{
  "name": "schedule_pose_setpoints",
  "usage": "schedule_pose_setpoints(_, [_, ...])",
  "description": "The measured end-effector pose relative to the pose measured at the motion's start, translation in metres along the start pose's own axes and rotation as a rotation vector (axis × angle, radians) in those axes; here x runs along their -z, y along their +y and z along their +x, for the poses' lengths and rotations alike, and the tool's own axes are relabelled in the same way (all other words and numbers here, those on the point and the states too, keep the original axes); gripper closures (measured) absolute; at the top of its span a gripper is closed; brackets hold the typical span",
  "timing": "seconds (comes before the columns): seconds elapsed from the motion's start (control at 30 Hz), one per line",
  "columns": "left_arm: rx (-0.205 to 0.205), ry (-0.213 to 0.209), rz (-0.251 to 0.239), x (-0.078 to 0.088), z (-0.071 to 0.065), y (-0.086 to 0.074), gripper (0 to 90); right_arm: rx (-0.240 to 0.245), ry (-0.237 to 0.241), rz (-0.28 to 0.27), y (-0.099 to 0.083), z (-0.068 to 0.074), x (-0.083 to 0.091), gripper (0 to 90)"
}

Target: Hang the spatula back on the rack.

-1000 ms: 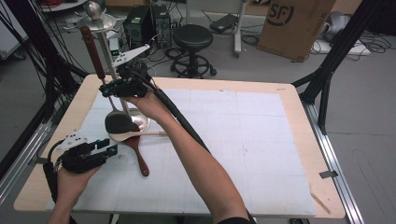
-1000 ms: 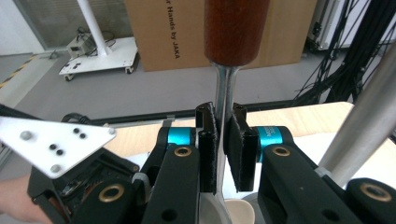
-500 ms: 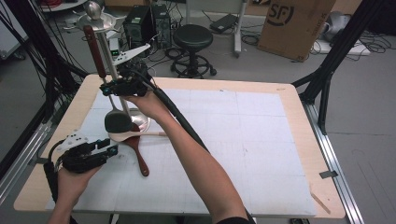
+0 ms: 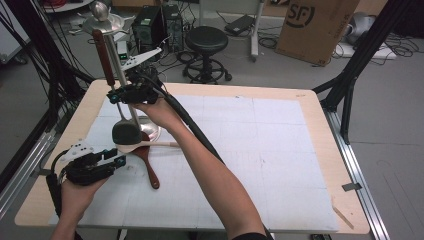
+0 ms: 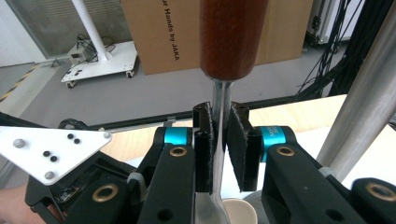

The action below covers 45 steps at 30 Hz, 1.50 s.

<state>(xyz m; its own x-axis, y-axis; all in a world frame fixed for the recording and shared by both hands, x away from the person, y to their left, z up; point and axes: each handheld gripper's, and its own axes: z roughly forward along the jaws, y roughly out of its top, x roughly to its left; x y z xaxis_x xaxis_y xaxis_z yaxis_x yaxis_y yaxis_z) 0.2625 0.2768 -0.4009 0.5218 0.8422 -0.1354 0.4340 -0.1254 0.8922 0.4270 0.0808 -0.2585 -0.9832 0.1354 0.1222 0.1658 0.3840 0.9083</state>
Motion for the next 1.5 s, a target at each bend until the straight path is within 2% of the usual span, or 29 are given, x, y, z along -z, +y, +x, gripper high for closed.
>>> schedule_pose_setpoints(0.33, [-0.001, -0.001, 0.004, 0.0, -0.001, 0.0, 54.6, -0.019, -0.012, -0.011, -0.001, -0.002, 0.01, 74.8])
schedule_pose_setpoints(0.47, [-0.003, -0.001, 0.004, 0.0, -0.001, 0.0, 54.5, -0.013, -0.018, -0.019, -0.002, -0.002, 0.015, 73.0])
schedule_pose_setpoints(0.8, [-0.001, -0.008, 0.006, -0.002, -0.002, 0.0, 54.1, -0.014, -0.037, -0.048, -0.002, -0.006, 0.037, 72.0])
schedule_pose_setpoints(0.97, [-0.005, -0.014, 0.01, -0.002, -0.002, 0.0, 53.7, -0.01, -0.042, -0.066, 0.0, -0.008, 0.048, 76.8])
schedule_pose_setpoints(1.13, [-0.004, -0.019, 0.009, -0.003, -0.002, 0.0, 53.4, -0.005, -0.032, -0.076, 0.001, -0.01, 0.059, 89.2])
schedule_pose_setpoints(1.23, [-0.008, -0.025, 0.012, -0.004, -0.003, 0.0, 53.2, -0.002, -0.017, -0.095, 0.003, -0.012, 0.066, 89.5])
schedule_pose_setpoints(1.5, [-0.009, -0.026, 0.013, -0.004, -0.003, 0.0, 52.6, -0.024, -0.033, -0.148, 0.01, -0.024, 0.087, 89.6])
